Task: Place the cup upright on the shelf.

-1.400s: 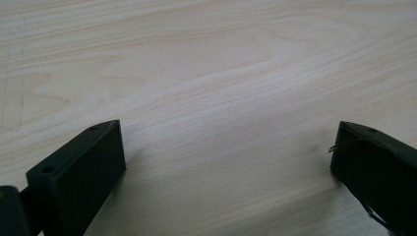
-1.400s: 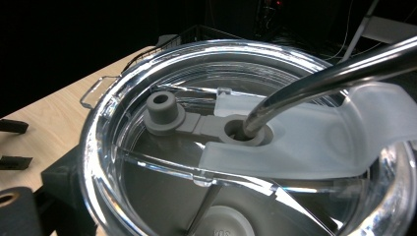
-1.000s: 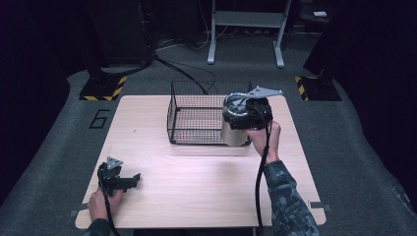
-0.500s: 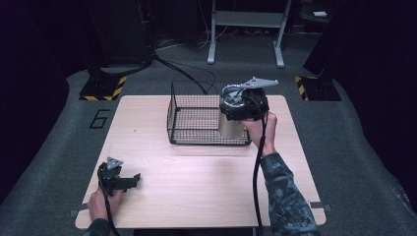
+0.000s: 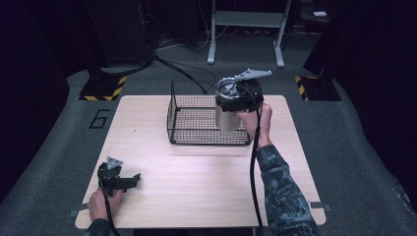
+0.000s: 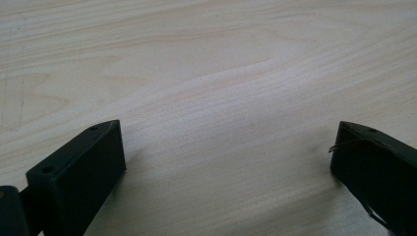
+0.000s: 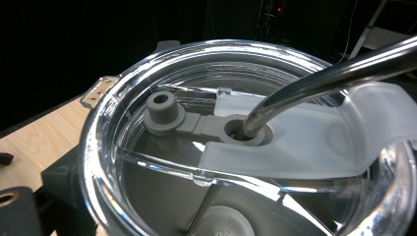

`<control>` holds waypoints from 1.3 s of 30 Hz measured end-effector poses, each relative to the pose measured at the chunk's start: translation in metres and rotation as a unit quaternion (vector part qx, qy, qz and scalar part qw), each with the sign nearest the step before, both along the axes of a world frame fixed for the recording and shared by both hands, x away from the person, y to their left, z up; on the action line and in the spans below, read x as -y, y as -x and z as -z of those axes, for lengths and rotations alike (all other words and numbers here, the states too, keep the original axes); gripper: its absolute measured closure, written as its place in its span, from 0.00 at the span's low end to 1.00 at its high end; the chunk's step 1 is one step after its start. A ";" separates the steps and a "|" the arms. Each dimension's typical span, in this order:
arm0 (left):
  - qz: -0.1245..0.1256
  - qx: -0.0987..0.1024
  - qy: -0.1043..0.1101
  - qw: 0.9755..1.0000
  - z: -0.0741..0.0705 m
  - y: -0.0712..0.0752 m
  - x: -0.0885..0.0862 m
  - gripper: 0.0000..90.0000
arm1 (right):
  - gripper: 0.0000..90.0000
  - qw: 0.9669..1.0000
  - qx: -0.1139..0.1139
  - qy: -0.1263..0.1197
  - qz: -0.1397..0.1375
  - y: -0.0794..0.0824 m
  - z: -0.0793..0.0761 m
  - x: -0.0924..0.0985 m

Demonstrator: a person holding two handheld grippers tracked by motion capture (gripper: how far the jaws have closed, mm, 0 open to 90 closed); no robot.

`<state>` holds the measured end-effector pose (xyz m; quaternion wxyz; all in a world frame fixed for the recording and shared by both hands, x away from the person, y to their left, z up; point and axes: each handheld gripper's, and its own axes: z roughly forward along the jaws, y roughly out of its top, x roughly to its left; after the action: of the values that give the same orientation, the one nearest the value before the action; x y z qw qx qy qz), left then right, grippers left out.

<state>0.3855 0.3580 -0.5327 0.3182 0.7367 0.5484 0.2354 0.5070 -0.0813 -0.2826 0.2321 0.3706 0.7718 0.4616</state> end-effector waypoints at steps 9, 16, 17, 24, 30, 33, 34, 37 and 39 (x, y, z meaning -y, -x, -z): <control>0.000 0.000 0.000 1.000 0.000 0.000 0.000 0.00 | 0.04 1.000 -0.002 0.005 0.003 -0.014 0.001 -0.006; 0.000 0.000 0.000 1.000 0.000 0.000 0.000 0.00 | 0.04 1.000 -0.002 0.008 0.005 -0.027 0.006 -0.010; 0.000 0.000 0.000 1.000 0.000 0.000 0.000 0.00 | 0.04 1.000 -0.007 0.005 0.010 -0.029 0.007 -0.012; 0.000 0.000 0.000 1.000 0.000 0.000 0.000 0.00 | 0.04 1.000 -0.005 0.014 0.009 -0.041 0.012 -0.016; 0.000 0.000 0.000 1.000 0.000 0.000 0.000 0.00 | 0.04 1.000 -0.012 0.015 0.019 -0.051 0.019 -0.021; 0.000 0.000 -0.001 1.000 0.000 0.000 0.000 0.00 | 0.04 0.999 -0.023 0.017 0.027 -0.058 0.024 -0.023; 0.000 0.001 0.000 1.000 0.000 0.000 0.000 0.00 | 0.04 0.999 -0.022 0.015 0.028 -0.060 0.026 -0.024; 0.006 -0.003 -0.007 1.000 -0.001 0.000 -0.001 0.00 | 0.04 0.999 -0.025 0.017 0.031 -0.065 0.032 -0.027; 0.006 -0.003 -0.007 1.000 -0.001 0.000 -0.001 0.00 | 0.04 0.999 -0.027 0.016 0.031 -0.066 0.033 -0.027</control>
<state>0.3854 0.3590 -0.5322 0.3128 0.7426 0.5437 0.2347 0.5730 -0.0542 -0.3154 0.2320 0.4029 0.7731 0.4315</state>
